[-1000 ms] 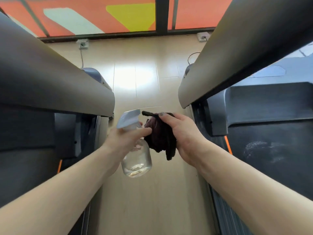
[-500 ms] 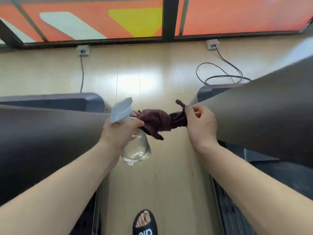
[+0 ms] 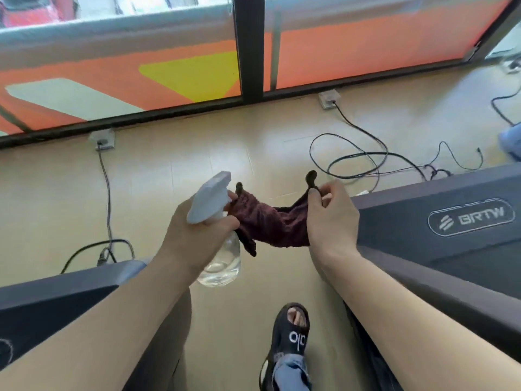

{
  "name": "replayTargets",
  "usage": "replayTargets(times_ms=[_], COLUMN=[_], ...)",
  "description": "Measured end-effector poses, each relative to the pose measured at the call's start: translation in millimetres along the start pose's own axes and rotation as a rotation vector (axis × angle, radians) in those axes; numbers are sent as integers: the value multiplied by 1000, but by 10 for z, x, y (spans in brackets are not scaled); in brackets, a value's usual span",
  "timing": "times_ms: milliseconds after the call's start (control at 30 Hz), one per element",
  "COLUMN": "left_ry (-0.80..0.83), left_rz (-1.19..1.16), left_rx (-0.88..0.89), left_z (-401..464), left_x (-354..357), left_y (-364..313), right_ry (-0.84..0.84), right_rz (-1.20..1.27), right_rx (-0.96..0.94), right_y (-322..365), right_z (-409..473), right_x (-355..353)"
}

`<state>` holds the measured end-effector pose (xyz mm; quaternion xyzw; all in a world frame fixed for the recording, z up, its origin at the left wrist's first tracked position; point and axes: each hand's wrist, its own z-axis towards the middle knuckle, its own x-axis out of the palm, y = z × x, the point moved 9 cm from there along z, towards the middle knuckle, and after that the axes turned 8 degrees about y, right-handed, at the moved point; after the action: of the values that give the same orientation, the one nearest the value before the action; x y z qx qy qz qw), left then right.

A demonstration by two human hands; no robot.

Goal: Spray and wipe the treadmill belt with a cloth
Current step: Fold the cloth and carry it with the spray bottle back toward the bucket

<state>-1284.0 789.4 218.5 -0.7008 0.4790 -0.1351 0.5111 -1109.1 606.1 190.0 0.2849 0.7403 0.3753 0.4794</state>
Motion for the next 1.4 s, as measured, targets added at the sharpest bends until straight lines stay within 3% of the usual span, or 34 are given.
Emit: replayTargets(times_ms=[67, 200, 300, 400, 567, 667, 867, 1033, 1133, 1400], left_ry=[90, 190, 220, 260, 355, 315, 444, 659, 719, 1071], left_rz=[121, 392, 297, 200, 139, 64, 79, 102, 249, 342], left_rx=[73, 174, 184, 109, 90, 92, -60, -100, -88, -5], left_z=[284, 776, 1124, 1528, 2283, 2808, 4024, 4783, 5154, 5511], left_x=[54, 217, 313, 386, 538, 530, 677, 1152, 1756, 4137], left_y=[-235, -694, -1032, -1293, -1831, -2133, -2624, -3141, -3455, -4444], right_ry=[32, 355, 519, 612, 378, 282, 427, 367, 238, 24], right_rz=[6, 414, 600, 619, 557, 577, 629, 790, 827, 1018], right_rx=[135, 295, 337, 325, 296, 303, 201, 175, 199, 224], right_y=[4, 286, 652, 910, 1080, 1208, 1687, 1791, 1605, 741], right_z=[298, 736, 1041, 1399, 2228, 2727, 3723, 4523, 4983, 5928], right_x=[168, 788, 885, 817, 480, 359, 282, -113, -580, -2233])
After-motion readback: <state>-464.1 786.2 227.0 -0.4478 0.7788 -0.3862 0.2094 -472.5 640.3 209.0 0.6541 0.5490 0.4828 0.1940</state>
